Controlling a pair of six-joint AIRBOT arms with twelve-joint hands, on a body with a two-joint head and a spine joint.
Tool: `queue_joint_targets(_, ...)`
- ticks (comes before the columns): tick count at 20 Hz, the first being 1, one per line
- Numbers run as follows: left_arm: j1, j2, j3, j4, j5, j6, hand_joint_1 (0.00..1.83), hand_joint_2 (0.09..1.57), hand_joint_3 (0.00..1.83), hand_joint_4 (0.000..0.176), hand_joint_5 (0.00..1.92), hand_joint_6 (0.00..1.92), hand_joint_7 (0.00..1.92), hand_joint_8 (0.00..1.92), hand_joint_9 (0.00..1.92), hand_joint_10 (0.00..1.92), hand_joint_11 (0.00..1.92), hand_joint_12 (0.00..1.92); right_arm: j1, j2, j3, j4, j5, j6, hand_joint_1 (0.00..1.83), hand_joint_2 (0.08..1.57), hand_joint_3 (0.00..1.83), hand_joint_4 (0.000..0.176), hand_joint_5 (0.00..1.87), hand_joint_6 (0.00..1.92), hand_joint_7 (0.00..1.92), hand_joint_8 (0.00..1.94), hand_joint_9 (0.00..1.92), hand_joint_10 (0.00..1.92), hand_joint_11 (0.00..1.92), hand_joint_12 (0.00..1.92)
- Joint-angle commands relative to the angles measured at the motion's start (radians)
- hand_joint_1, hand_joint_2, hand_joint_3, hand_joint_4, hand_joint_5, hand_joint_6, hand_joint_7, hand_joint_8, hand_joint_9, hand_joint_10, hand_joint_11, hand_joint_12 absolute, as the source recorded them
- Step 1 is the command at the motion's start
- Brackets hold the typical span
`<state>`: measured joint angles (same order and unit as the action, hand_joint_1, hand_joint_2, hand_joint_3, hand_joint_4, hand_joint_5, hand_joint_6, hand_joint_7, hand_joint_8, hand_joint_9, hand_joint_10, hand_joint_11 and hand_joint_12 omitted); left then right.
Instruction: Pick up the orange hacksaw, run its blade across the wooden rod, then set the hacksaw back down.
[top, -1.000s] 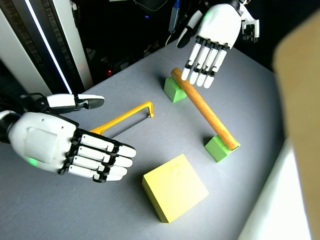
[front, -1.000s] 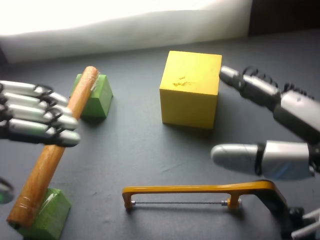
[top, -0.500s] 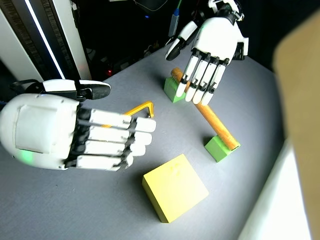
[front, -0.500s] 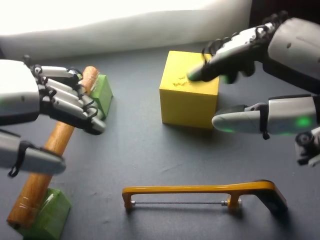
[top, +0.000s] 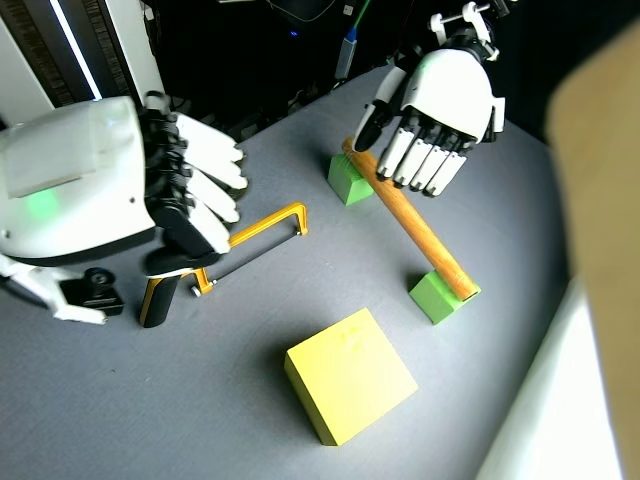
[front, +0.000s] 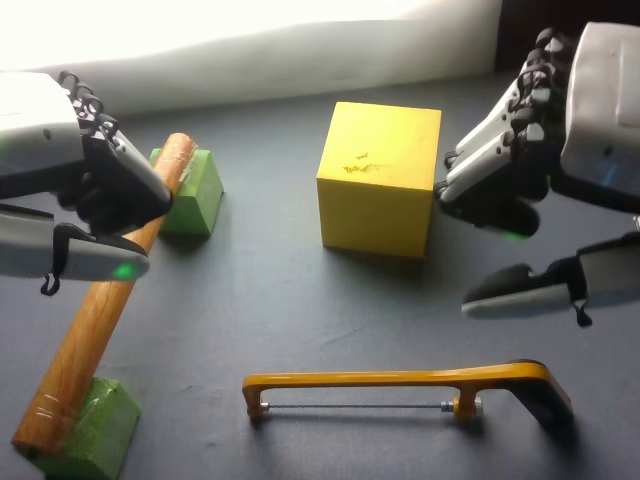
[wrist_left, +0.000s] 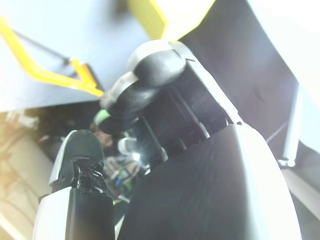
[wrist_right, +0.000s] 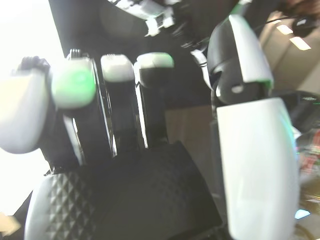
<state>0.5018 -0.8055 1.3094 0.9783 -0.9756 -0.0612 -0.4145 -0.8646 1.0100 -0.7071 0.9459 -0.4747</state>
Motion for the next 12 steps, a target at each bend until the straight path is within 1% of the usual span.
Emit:
queue_joint_targets(1,-0.004,0.009,-0.003,-0.063,-0.111,-0.004,0.37,1.29,0.00,0.000,1.17,1.92,1.22,1.92,1.32,1.92,1.42,1.92,0.012,0.009,-0.001,0.047,0.132,-0.002,0.42,1.12,0.01,0.000,1.22,1.92,1.30,1.94,1.43,1.92,1.61,1.92)
queue_joint_targets(2,-0.001,0.008,-0.001,-0.065,-0.111,-0.005,0.31,1.31,0.01,0.000,1.24,1.92,1.28,1.92,1.38,1.92,1.48,1.92,0.011,0.011,0.000,0.040,0.141,-0.003,0.38,1.15,0.01,0.000,1.25,1.92,1.32,1.94,1.45,1.92,1.62,1.92)
queue_joint_targets(3,0.007,0.004,0.006,-0.076,-0.113,-0.005,0.30,1.31,0.00,0.000,1.34,1.92,1.36,1.92,1.46,1.92,1.56,1.92,0.008,0.013,0.001,0.026,0.145,0.014,0.35,1.20,0.01,0.000,1.27,1.92,1.33,1.94,1.45,1.92,1.62,1.92)
queue_joint_targets(4,0.013,0.002,0.012,-0.076,-0.120,-0.005,0.29,1.32,0.01,0.000,1.37,1.92,1.41,1.92,1.50,1.92,1.59,1.92,0.005,0.013,0.001,0.018,0.151,0.018,0.32,1.24,0.02,0.000,1.27,1.92,1.33,1.94,1.45,1.92,1.62,1.92)
queue_joint_targets(5,0.016,0.001,0.016,-0.076,-0.127,-0.005,0.24,1.35,0.00,0.000,1.44,1.92,1.48,1.92,1.55,1.92,1.62,1.92,0.004,0.013,0.001,0.011,0.154,0.021,0.32,1.29,0.01,0.000,1.27,1.92,1.34,1.94,1.46,1.92,1.63,1.92)
queue_joint_targets(6,0.017,0.001,0.020,-0.077,-0.132,-0.005,0.21,1.36,0.00,0.003,1.46,1.92,1.52,1.92,1.57,1.92,1.64,1.92,0.002,0.013,0.001,0.002,0.161,0.021,0.32,1.31,0.01,0.000,1.27,1.92,1.33,1.94,1.46,1.92,1.63,1.92)
queue_joint_targets(7,0.018,0.002,0.019,-0.078,-0.141,-0.005,0.18,1.38,0.01,0.021,1.47,1.92,1.53,1.92,1.57,1.92,1.64,1.92,0.002,0.014,0.001,-0.003,0.165,0.021,0.34,1.32,0.01,0.000,1.26,1.92,1.33,1.94,1.46,1.92,1.63,1.92)
queue_joint_targets(8,0.020,0.003,0.018,-0.079,-0.149,-0.005,0.17,1.40,0.00,0.095,1.45,1.92,1.52,1.92,1.56,1.92,1.61,1.92,0.002,0.016,0.001,-0.007,0.167,0.023,0.33,1.35,0.02,0.000,1.25,1.92,1.33,1.94,1.45,1.92,1.63,1.92)
queue_joint_targets(9,0.023,0.005,0.014,-0.079,-0.157,-0.005,0.13,1.42,0.01,0.123,1.44,1.92,1.52,1.92,1.55,1.92,1.60,1.92,0.003,0.019,0.002,-0.009,0.171,0.018,0.36,1.37,0.01,0.000,1.23,1.92,1.33,1.94,1.45,1.92,1.63,1.92)
queue_joint_targets(10,0.023,0.005,0.014,-0.079,-0.162,-0.005,0.12,1.44,0.00,0.165,1.42,1.92,1.50,1.92,1.54,1.92,1.60,1.92,0.003,0.022,0.002,-0.010,0.175,0.015,0.38,1.38,0.01,0.000,1.22,1.92,1.33,1.94,1.46,1.92,1.65,1.92)
queue_joint_targets(11,0.023,0.003,0.016,-0.080,-0.166,-0.005,0.11,1.45,0.01,0.174,1.40,1.92,1.47,1.92,1.51,1.92,1.58,1.92,0.002,0.024,0.004,-0.016,0.181,0.018,0.40,1.39,0.01,0.000,1.21,1.92,1.33,1.94,1.46,1.92,1.66,1.92)
queue_joint_targets(12,0.023,0.002,0.017,-0.083,-0.167,-0.005,0.10,1.44,0.00,0.176,1.39,1.92,1.46,1.92,1.50,1.92,1.57,1.92,0.002,0.023,0.007,-0.026,0.182,0.026,0.40,1.38,0.00,0.000,1.21,1.92,1.33,1.94,1.46,1.92,1.66,1.92)
